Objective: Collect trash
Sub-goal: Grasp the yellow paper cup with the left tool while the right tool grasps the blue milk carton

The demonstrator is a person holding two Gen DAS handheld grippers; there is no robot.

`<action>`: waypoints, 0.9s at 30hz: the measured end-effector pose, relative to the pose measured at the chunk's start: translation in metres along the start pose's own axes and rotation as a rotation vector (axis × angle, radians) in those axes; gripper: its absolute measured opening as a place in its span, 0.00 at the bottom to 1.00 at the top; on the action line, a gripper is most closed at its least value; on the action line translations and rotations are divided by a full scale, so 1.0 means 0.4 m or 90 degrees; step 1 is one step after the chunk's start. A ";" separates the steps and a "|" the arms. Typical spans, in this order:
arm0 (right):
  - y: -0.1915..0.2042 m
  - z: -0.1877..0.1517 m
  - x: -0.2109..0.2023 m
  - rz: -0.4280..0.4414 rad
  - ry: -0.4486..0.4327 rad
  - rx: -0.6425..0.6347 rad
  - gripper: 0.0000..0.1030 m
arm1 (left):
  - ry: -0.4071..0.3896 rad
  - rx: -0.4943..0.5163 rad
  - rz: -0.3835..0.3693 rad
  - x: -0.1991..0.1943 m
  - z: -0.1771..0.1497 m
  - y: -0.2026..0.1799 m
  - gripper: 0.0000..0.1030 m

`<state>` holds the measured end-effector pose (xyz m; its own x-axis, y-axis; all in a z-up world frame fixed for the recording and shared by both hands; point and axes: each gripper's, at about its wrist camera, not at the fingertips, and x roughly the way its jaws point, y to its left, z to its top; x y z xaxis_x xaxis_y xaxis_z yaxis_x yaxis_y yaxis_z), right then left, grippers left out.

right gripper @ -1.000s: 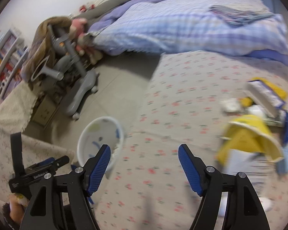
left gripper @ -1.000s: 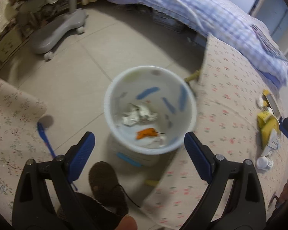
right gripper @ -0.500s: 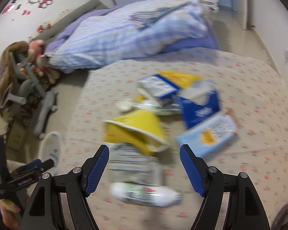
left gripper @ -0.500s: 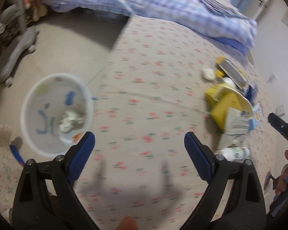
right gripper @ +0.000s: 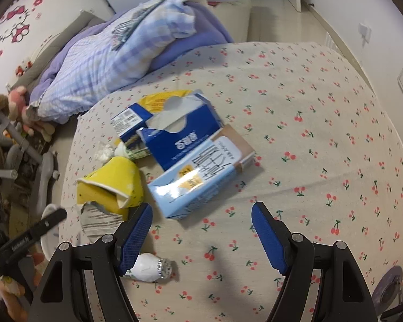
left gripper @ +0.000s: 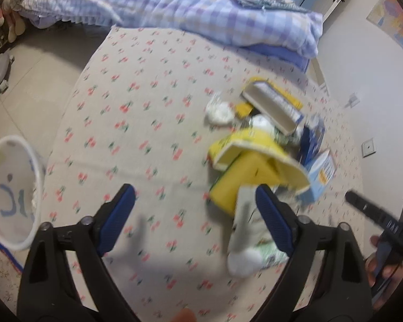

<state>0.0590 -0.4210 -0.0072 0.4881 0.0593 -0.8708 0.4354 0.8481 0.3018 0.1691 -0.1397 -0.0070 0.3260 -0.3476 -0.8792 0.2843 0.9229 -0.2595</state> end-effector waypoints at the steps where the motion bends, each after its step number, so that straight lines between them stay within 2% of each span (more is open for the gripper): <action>1: -0.006 0.002 0.004 0.000 0.002 0.005 0.75 | -0.003 -0.005 -0.009 0.007 0.008 -0.001 0.82; 4: -0.014 0.006 0.012 0.000 0.006 0.015 0.75 | -0.004 -0.038 -0.056 0.029 0.032 0.007 0.75; 7: -0.024 0.013 0.021 0.002 0.008 0.033 0.75 | 0.001 -0.094 -0.120 0.053 0.054 0.027 0.75; 9: -0.031 0.018 0.027 0.006 0.009 0.054 0.75 | 0.007 -0.118 -0.146 0.069 0.067 0.031 0.75; 13: -0.039 0.036 0.051 0.023 0.015 0.093 0.75 | 0.029 -0.120 -0.156 0.103 0.079 0.024 0.73; 19: -0.030 0.057 0.115 0.042 0.039 0.137 0.75 | 0.087 -0.147 -0.204 0.165 0.078 0.032 0.58; 21: -0.018 0.063 0.131 0.041 0.043 0.135 0.75 | 0.108 -0.165 -0.237 0.183 0.070 0.033 0.55; 23: -0.003 0.065 0.147 0.039 0.048 0.131 0.75 | 0.118 -0.176 -0.255 0.186 0.066 0.035 0.47; 27: 0.012 0.063 0.169 0.028 0.054 0.128 0.75 | 0.143 -0.168 -0.286 0.192 0.054 0.017 0.39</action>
<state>0.1130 -0.4260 -0.0547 0.4488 0.1454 -0.8817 0.5615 0.7217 0.4048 0.2155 -0.1635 -0.0679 0.0172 -0.6981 -0.7158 0.1068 0.7131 -0.6929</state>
